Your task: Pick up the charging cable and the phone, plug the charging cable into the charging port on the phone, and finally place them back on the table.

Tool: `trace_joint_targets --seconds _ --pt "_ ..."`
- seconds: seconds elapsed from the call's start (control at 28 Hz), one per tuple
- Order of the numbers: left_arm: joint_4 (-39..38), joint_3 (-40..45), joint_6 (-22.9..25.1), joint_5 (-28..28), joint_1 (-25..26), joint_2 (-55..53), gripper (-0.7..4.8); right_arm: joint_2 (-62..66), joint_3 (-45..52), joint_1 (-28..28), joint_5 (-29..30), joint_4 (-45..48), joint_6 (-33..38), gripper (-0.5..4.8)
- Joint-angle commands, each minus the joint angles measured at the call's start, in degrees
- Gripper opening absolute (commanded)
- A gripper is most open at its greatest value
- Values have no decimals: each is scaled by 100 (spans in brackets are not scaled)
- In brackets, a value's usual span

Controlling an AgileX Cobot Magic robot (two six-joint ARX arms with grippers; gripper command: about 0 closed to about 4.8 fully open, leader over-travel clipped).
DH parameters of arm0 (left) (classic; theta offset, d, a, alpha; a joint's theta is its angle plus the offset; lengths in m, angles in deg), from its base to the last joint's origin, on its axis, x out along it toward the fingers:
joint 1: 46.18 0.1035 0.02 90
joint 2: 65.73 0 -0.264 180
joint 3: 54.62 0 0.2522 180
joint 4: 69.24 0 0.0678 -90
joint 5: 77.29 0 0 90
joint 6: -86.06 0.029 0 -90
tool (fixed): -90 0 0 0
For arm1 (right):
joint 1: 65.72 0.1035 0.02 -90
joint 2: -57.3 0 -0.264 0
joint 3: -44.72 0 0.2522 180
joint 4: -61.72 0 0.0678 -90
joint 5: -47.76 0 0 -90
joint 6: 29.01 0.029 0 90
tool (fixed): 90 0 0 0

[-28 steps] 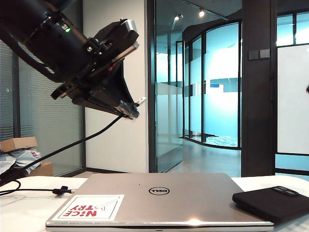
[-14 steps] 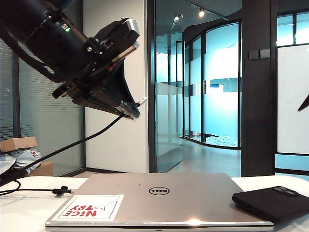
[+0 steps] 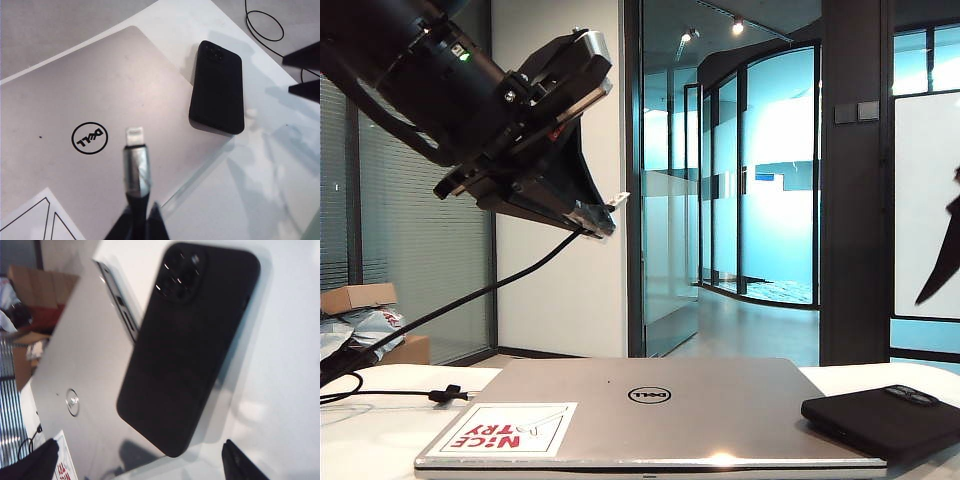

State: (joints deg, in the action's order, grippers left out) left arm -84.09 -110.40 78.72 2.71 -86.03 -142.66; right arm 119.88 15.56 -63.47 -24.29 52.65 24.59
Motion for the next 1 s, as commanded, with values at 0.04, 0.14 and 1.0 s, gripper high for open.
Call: trace_joint_targets --seconds 0.04,0.14,1.0 --pt "72 -13 24 -20 0 31 -7 601 -22 -90 264 686 83 441" --pt "72 -13 24 -20 0 31 -7 1093 -22 -173 358 1128 87 441" --pt "79 -13 24 -20 0 31 -7 3733 -59 -260 848 3724 793 440"
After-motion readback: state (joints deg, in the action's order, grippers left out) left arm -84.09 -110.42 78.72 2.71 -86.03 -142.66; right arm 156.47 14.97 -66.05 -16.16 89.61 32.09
